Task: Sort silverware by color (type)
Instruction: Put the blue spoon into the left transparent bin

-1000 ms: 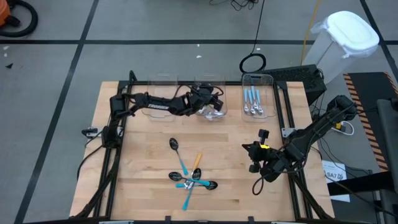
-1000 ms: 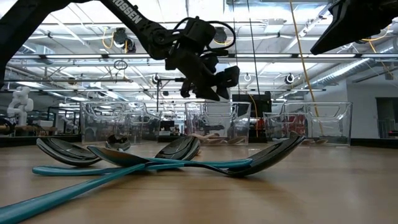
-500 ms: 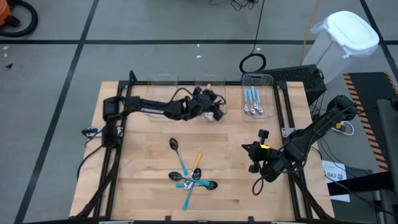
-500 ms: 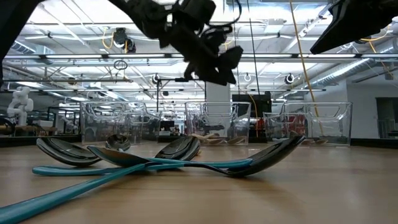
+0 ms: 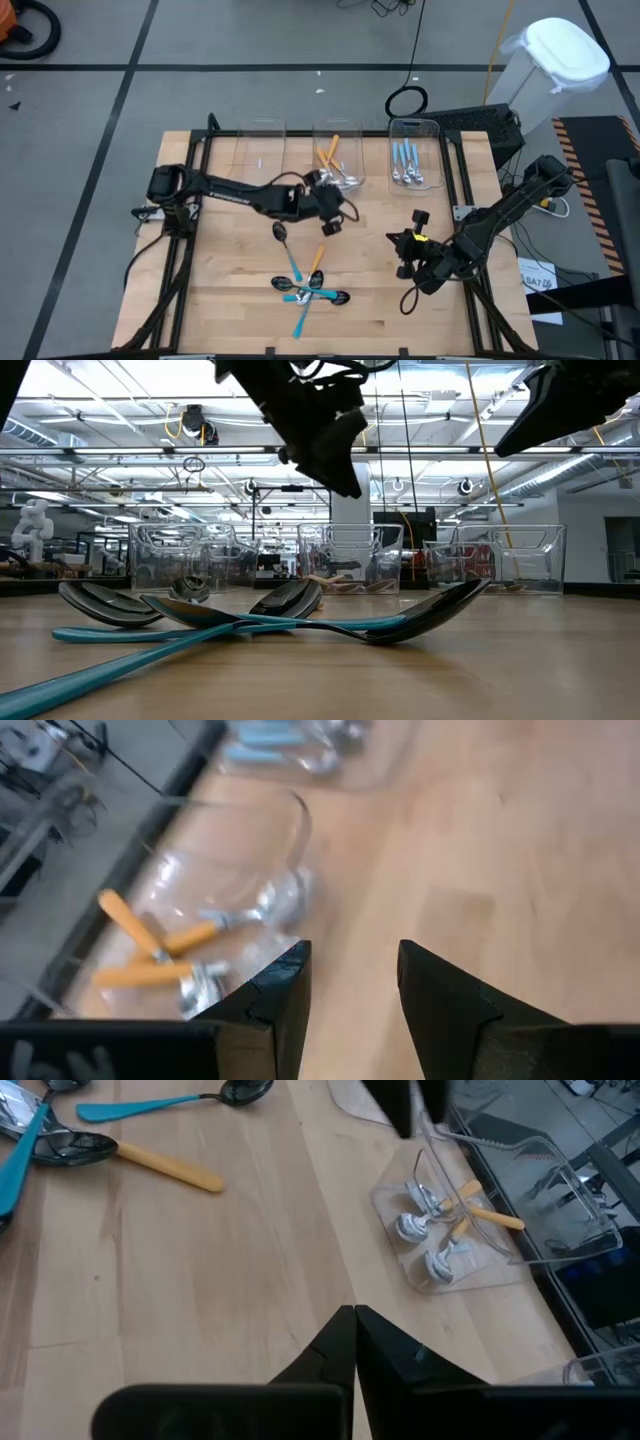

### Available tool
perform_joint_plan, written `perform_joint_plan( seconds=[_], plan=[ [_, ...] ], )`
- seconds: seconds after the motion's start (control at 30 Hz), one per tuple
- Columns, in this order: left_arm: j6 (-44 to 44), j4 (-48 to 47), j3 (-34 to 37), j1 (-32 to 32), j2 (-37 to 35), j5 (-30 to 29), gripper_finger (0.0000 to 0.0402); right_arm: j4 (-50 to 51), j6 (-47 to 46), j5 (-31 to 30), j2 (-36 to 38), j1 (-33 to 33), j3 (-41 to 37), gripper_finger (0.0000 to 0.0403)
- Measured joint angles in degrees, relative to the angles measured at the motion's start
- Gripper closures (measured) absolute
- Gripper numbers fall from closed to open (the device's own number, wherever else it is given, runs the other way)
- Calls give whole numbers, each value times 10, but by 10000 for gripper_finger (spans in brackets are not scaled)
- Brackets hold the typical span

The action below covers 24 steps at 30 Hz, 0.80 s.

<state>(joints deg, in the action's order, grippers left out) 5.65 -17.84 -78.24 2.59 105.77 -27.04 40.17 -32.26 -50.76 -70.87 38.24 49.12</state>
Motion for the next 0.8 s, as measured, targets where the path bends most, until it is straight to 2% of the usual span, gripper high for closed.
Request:
perform_joint_plan(
  seconds=[0.2,0.33,0.47,0.63,0.8],
  plan=[
    [37,-44,0,60,-2,0,252,-5,0,20,0,0,0,399],
    [51,-67,0,110,-8,-3,252,-39,2,62,0,0,0,399],
    [86,-116,0,160,-7,-19,252,-109,31,123,0,0,0,399],
    [121,-156,0,220,-7,-33,252,-207,79,152,-4,-1,0,399],
    [130,-172,0,274,-7,-35,252,-276,134,207,-34,-18,0,399]
  ],
)
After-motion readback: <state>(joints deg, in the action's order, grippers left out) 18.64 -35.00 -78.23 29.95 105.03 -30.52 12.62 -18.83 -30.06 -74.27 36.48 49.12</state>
